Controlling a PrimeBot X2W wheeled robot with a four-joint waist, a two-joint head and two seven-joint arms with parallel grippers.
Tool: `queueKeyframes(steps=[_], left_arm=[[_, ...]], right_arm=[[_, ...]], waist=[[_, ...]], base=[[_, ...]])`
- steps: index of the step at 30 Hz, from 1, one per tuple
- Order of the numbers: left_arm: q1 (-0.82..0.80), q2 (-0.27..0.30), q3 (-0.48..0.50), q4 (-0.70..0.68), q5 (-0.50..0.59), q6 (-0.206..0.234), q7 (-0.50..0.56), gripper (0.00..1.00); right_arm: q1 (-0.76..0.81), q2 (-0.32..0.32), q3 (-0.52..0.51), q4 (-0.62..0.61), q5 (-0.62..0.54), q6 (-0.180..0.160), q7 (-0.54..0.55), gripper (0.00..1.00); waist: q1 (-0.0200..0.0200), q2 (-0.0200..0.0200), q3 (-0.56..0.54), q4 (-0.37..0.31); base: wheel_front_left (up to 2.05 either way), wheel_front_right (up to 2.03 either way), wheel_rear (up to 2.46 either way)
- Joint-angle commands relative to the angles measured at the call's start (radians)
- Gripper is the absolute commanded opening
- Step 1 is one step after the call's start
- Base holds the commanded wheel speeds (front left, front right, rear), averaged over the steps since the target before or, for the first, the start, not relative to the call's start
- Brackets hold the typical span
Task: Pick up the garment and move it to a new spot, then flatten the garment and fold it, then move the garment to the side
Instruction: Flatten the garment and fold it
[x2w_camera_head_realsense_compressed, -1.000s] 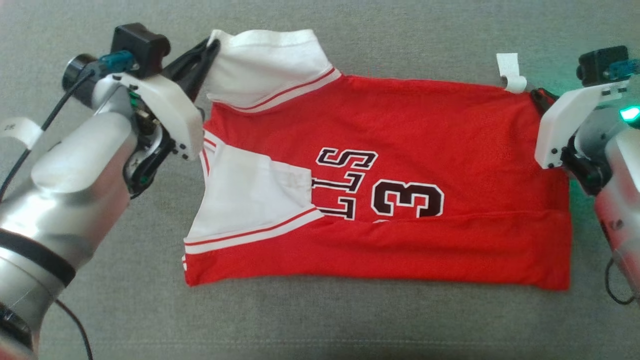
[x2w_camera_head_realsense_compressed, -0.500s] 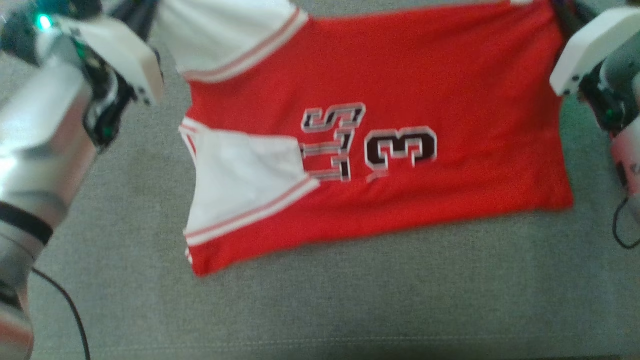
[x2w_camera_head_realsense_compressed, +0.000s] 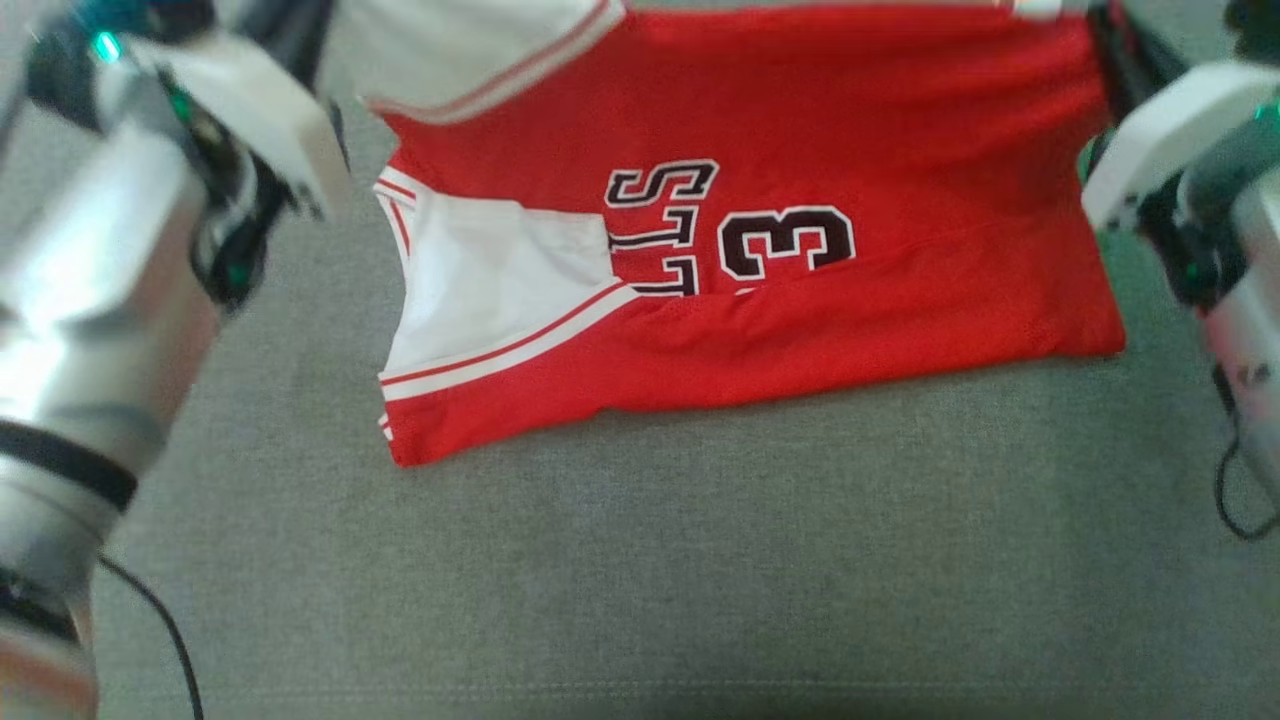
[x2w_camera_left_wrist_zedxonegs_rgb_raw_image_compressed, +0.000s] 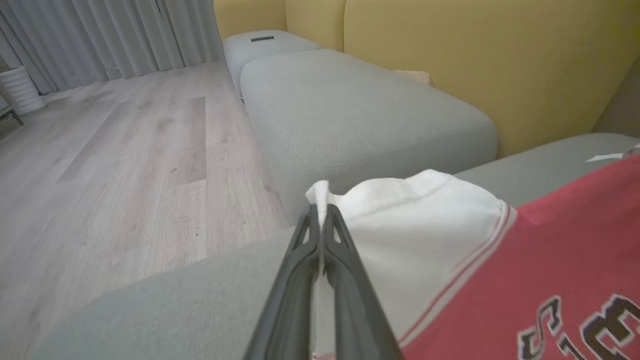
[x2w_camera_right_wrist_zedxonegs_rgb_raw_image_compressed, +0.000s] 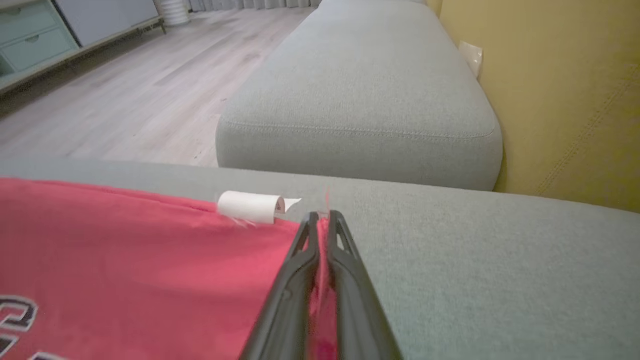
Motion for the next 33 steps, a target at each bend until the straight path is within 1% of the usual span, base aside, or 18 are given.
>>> queueKeyframes(steps=[1, 3, 4, 5, 8, 14, 20, 23, 27, 31, 33], left_arm=[[0.001, 0.052, 0.027, -0.029, 0.013, -0.01, -0.012, 0.0], [0.02, 0.056, 0.023, -0.041, 0.015, -0.014, -0.012, 0.0], [0.058, 0.067, 0.013, -0.065, 0.015, -0.019, -0.012, 0.0], [0.058, 0.067, 0.013, -0.065, 0.015, -0.019, -0.012, 0.0], [0.109, 0.089, -0.007, -0.109, 0.001, -0.026, 0.006, 0.0], [0.207, 0.155, -0.058, -0.234, -0.043, -0.034, 0.11, 0.0], [0.289, 0.213, -0.096, -0.365, -0.105, -0.036, 0.214, 0.0], [0.32, 0.234, -0.113, -0.407, -0.13, -0.036, 0.266, 0.0], [0.342, 0.255, -0.128, -0.452, -0.142, -0.03, 0.306, 0.0], [0.359, 0.265, -0.137, -0.476, -0.15, -0.018, 0.327, 0.0], [0.366, 0.265, -0.141, -0.478, -0.144, -0.004, 0.326, 0.0]], right_arm=[[0.033, -0.024, 0.023, -0.041, 0.02, 0.004, 0.005, 0.0], [0.046, -0.036, 0.033, -0.051, 0.03, 0.004, 0.007, 0.0], [0.075, -0.061, 0.05, -0.069, 0.051, 0.004, 0.017, 0.0], [0.075, -0.061, 0.05, -0.069, 0.051, 0.004, 0.017, 0.0], [0.12, -0.098, 0.079, -0.099, 0.085, 0.004, 0.047, 0.0], [0.205, -0.17, 0.139, -0.162, 0.157, 0.004, 0.142, 0.0], [0.264, -0.235, 0.197, -0.202, 0.199, 0.004, 0.234, 0.0], [0.281, -0.258, 0.219, -0.218, 0.22, 0.004, 0.271, 0.0], [0.289, -0.282, 0.241, -0.238, 0.243, 0.004, 0.316, 0.0], [0.294, -0.296, 0.256, -0.258, 0.268, 0.004, 0.365, 0.0], [0.296, -0.297, 0.258, -0.262, 0.278, 0.004, 0.384, 0.0]], waist=[[-0.0001, 0.0, -0.02, 0.011], [-0.0001, 0.0, -0.028, 0.014], [-0.0001, 0.0, -0.046, 0.021], [-0.0001, 0.0, -0.046, 0.021], [-0.0001, 0.0, -0.069, 0.029], [-0.0001, 0.0, -0.108, 0.04], [-0.0001, 0.0, -0.127, 0.043], [-0.0001, 0.0, -0.129, 0.042], [-0.0001, 0.0, -0.126, 0.039], [-0.0001, 0.0, -0.126, 0.033], [-0.0001, 0.0, -0.125, 0.029]], base=[[0.0, 0.0, 0.0], [0.0, 0.0, 0.0], [0.0, 0.0, 0.0], [0.0, 0.0, 0.0], [0.0, 0.0, 0.0], [0.0, 0.0, 0.0], [0.0, 0.0, 0.0], [0.0, 0.0, 0.0], [0.0, 0.0, 0.0], [0.0, 0.0, 0.0], [0.0, 0.0, 0.0]])
